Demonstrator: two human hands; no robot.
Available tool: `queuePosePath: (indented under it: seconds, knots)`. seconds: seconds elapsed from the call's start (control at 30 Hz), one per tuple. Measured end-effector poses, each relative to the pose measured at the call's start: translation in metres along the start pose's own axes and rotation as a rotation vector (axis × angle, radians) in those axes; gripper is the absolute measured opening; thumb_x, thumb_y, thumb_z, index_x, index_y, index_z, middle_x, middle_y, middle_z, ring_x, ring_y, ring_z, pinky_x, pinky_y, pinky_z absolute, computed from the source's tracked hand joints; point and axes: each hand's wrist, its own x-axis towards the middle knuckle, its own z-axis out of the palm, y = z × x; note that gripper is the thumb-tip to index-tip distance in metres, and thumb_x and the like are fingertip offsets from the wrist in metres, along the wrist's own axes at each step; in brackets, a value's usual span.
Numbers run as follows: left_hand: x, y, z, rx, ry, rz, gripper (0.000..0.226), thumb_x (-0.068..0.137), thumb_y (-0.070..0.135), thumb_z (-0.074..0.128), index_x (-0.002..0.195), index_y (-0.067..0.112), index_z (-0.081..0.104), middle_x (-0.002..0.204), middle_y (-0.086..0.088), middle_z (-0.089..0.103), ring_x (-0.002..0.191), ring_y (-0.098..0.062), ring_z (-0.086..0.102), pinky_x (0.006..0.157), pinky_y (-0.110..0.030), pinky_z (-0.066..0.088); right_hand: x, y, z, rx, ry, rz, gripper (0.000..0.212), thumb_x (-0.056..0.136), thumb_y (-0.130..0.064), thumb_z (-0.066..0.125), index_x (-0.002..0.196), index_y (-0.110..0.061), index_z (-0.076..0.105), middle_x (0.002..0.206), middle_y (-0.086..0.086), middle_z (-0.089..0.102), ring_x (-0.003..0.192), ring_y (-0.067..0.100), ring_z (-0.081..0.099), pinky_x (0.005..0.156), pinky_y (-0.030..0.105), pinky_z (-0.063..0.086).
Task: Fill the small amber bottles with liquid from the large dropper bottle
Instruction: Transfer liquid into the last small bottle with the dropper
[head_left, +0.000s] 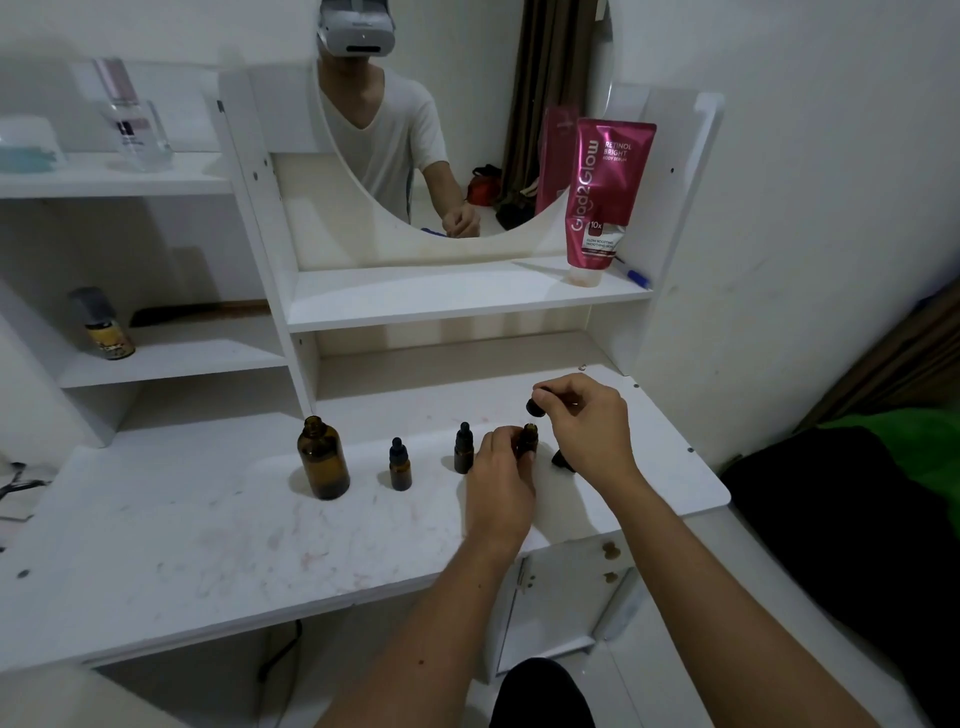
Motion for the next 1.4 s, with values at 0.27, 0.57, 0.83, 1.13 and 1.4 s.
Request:
queuePosePath:
  seconds: [0.27,0.57,0.83,1.13,1.4]
  knots:
    - [-0.002,0.003,-0.001,0.036,-0.008,-0.009,0.029,0.105,0.023,0.051,0.134,0.017,0.056,0.129,0.003,0.062,0.112,-0.016,0.062,0.097,-0.036,0.055,-0.004,-0.003,-0.001,-0.005,0.001,-0.022,0.010,0.098,-0.010,0.069,0.101,-0.013,0.078,0.088,-0.006,0.078,0.081,-0.007,0.071,0.075,0.005,0.049]
    - [-0.016,0.003,-0.012,0.015,-0.053,0.001,0.040,0.104,0.020,0.052,0.144,0.018,0.047,0.143,0.003,0.055,0.127,-0.019,0.056,0.105,-0.035,0.049,-0.011,-0.034,-0.024,0.029,0.070,-0.128,0.014,0.099,-0.014,0.069,0.111,-0.018,0.076,0.094,-0.010,0.078,0.090,-0.001,0.074,0.089,0.015,0.056]
    - [-0.041,-0.006,-0.049,-0.112,-0.059,-0.081,0.050,0.101,0.024,0.061,0.148,0.021,0.045,0.144,0.005,0.055,0.130,-0.010,0.053,0.113,-0.033,0.045,-0.028,-0.060,-0.019,0.025,0.081,-0.189,0.013,0.099,-0.013,0.069,0.110,-0.018,0.075,0.094,-0.010,0.077,0.089,-0.001,0.074,0.087,0.015,0.056]
    - [-0.059,-0.039,-0.147,-0.123,-0.024,-0.054,0.037,0.094,0.034,0.071,0.129,0.025,0.062,0.120,0.011,0.069,0.106,-0.001,0.065,0.096,-0.030,0.057,-0.046,-0.107,0.037,0.198,-0.035,-0.193,0.016,0.099,-0.016,0.070,0.115,-0.017,0.076,0.100,-0.010,0.077,0.095,-0.003,0.073,0.084,0.009,0.053]
    - [-0.048,-0.076,-0.224,-0.061,0.241,-0.107,0.026,0.085,0.032,0.081,0.100,0.026,0.061,0.097,0.013,0.066,0.090,-0.004,0.064,0.076,-0.026,0.055,-0.048,-0.141,0.100,0.276,-0.120,-0.244,0.017,0.100,-0.018,0.069,0.115,-0.015,0.076,0.106,-0.007,0.077,0.102,0.003,0.072,0.090,0.014,0.054]
